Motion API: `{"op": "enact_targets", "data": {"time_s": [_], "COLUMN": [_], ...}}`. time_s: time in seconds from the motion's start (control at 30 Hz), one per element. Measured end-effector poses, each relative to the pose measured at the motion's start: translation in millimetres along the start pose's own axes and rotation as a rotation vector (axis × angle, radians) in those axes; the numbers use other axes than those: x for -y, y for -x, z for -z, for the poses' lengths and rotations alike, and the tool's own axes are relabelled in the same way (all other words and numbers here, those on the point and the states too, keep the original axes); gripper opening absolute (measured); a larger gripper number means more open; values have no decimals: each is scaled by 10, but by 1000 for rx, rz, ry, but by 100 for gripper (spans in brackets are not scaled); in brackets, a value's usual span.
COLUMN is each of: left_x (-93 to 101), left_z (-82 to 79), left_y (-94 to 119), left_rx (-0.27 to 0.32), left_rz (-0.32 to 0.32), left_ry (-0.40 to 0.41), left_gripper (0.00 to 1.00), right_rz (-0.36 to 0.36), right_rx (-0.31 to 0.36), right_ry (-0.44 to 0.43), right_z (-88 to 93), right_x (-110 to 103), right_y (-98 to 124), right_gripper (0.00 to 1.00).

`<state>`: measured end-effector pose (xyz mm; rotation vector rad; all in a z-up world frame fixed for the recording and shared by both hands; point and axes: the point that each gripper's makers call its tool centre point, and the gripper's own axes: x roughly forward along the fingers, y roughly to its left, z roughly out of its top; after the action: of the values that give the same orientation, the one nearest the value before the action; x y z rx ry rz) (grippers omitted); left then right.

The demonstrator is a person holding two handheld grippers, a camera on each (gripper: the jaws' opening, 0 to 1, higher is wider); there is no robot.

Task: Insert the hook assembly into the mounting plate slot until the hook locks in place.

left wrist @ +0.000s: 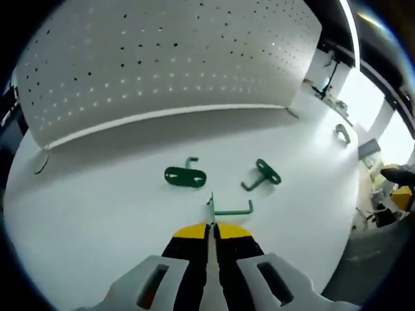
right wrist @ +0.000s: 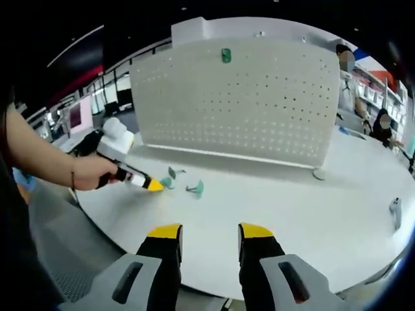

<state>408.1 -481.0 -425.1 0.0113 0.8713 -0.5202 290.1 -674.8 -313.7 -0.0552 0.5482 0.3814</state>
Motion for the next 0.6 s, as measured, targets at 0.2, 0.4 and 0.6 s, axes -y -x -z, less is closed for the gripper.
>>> {"op": "enact_targets", "data": {"time_s": [0.2,0.4,0.6], "left_x": [81,113,38], "left_z": [-35,-39,-37], "left_y": [28,75,162], "left_rx": [7,11,16], "left_rz": [35,40,12], "left_ry": [-29,-100,-147], "left_gripper": [3,3,3], "right_rz": [4,-13,-28], "right_rx": [0,-4,-26], "right_ry": [-11,-1,-14], "right_z": [5,14,69], "right_x": [-14,-77,-121], "right_y": [8,12,15], "right_gripper": [33,34,35]}}
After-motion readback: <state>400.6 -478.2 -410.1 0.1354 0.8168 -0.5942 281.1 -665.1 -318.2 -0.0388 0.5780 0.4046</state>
